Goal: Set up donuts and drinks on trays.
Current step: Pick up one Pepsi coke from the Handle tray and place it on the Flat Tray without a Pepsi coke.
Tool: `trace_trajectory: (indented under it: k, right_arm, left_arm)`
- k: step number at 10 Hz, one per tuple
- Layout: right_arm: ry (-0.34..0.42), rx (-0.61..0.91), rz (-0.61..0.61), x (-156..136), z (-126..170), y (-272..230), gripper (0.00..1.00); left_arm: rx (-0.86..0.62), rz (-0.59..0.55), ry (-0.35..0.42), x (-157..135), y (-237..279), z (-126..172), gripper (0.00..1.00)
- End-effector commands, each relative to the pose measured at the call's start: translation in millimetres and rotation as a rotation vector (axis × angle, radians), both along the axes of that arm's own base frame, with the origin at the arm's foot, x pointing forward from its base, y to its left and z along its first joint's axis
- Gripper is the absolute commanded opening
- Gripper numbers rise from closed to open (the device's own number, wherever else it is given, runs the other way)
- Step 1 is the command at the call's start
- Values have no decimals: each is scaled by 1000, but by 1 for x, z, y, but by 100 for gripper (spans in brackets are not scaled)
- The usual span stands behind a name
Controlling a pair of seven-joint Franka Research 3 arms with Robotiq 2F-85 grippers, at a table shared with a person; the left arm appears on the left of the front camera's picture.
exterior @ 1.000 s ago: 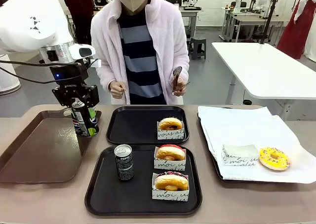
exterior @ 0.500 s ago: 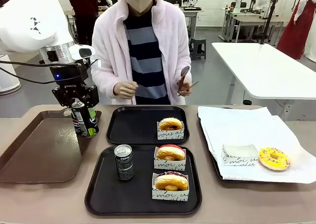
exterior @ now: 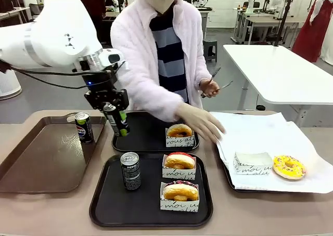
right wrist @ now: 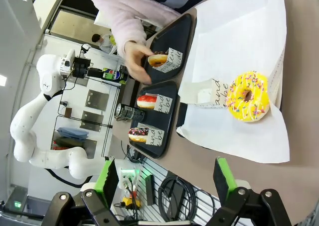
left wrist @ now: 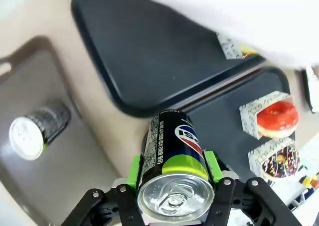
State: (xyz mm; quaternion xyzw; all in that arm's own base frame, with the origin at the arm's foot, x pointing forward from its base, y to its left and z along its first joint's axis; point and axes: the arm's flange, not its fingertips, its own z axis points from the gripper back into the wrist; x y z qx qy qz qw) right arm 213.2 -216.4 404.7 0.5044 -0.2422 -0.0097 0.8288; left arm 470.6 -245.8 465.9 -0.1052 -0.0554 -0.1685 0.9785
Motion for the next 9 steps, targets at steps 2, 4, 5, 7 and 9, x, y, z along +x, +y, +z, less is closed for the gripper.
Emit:
trace_trajectory:
  k: [2,4,5,7,9]
  right_arm:
    - [-17,10,1,0,-1,1,100]
    - [-17,10,1,0,-1,1,100]
    - [-17,10,1,0,-1,1,100]
    - [-17,10,1,0,-1,1,100]
    - [-17,10,1,0,-1,1,100]
  left_arm:
    - [-9,-18,-21,-5,-9,-2,58]
    - [19,-51,15,-9,7,15,58]
    - [69,-28,43,-39,34,26,58]
    - [101,-142,108,-81,79,56,58]
    - [104,-161,89,-104,103,59,58]
